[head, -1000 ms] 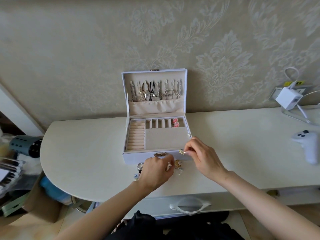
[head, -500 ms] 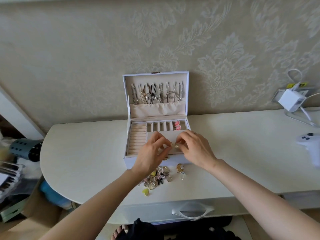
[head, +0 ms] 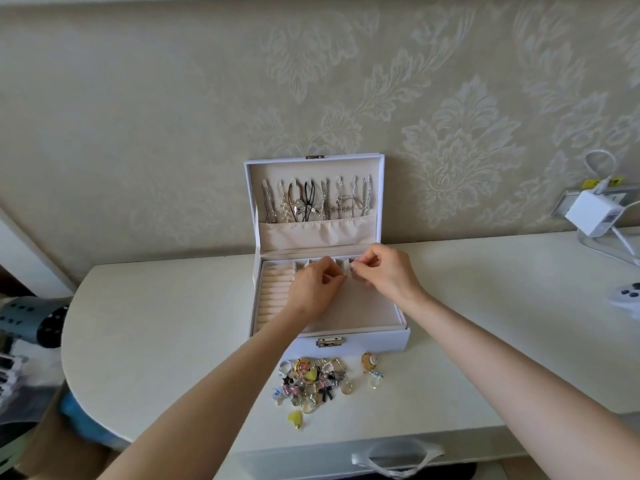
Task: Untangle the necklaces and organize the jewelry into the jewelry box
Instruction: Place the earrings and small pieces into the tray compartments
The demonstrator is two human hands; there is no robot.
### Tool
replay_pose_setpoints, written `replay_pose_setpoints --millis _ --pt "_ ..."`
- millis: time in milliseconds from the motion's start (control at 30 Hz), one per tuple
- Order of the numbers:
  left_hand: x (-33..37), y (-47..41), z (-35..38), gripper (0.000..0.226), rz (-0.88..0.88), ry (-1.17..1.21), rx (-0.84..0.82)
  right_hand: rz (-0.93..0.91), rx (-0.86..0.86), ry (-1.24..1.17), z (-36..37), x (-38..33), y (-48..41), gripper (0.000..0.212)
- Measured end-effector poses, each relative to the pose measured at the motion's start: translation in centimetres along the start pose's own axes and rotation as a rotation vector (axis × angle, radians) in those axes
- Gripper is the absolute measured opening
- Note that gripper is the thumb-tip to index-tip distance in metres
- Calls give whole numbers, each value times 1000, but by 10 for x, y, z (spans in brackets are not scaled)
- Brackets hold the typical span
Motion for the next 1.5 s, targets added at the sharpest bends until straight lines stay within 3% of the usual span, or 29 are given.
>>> replay_pose_setpoints --millis 133,333,633,900,1100,1333,1500 --pt "-7 -16 1 9 -63 120 71 39 -47 -112 9 2 -16 10" --pt "-15 -13 -2 8 6 152 116 38 -95 -72 10 4 -34 23" --pt "-15 -11 -3 7 21 242 135 -49 -88 84 13 0 -36 15" --pt "-11 -11 1 15 81 117 42 -75 -63 93 12 3 -37 11" --pt "-13 -13 1 12 90 83 49 -147 -44 269 6 4 -44 11" --pt "-14 -13 2 14 82 92 47 -349 -173 418 9 -6 -46 14" --pt "-17 -14 5 17 77 53 30 -394 -239 484 13 -8 -49 18"
Point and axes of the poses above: each hand's wrist, its own y-axis away from the middle knuckle, its own z-axis out of the palm, x = y × z, the point moved 4 cm from there along -y, towards the middle knuckle, and after that the axes turned 13 degrees about y, right-handed, at the moved point
